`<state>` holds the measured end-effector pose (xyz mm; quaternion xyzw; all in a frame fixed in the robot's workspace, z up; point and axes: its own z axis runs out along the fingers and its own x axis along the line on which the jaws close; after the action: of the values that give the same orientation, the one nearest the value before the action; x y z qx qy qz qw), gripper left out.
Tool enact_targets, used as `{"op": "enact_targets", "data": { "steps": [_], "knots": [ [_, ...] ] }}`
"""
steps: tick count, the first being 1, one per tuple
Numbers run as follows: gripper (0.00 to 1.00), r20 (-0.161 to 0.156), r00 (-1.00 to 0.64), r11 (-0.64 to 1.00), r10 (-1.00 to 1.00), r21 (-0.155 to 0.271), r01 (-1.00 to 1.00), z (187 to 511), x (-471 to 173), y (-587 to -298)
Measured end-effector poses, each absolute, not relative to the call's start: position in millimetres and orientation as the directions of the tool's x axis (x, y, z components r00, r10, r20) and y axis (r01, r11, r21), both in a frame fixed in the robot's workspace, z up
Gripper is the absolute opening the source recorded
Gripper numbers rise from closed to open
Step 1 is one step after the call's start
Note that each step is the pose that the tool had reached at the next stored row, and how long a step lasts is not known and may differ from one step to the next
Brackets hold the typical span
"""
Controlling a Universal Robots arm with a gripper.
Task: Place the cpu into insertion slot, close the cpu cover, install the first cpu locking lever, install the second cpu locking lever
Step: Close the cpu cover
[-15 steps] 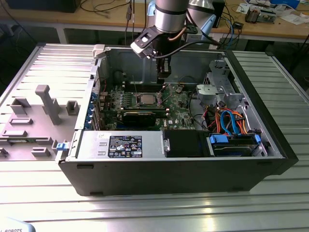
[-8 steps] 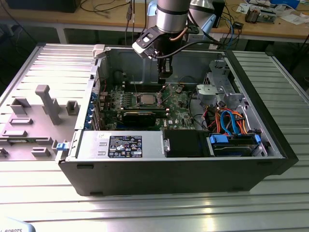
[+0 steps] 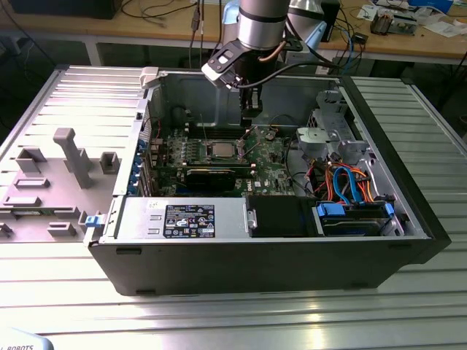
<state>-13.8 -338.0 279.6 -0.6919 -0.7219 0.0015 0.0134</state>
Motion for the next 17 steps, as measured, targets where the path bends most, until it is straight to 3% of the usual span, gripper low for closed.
{"op": "enact_targets", "data": {
  "steps": [17],
  "knots": [
    [0.11,0.017,-0.042,0.043,0.999,-0.021,0.999,279.6,-7.9,-338.0]
  ]
}}
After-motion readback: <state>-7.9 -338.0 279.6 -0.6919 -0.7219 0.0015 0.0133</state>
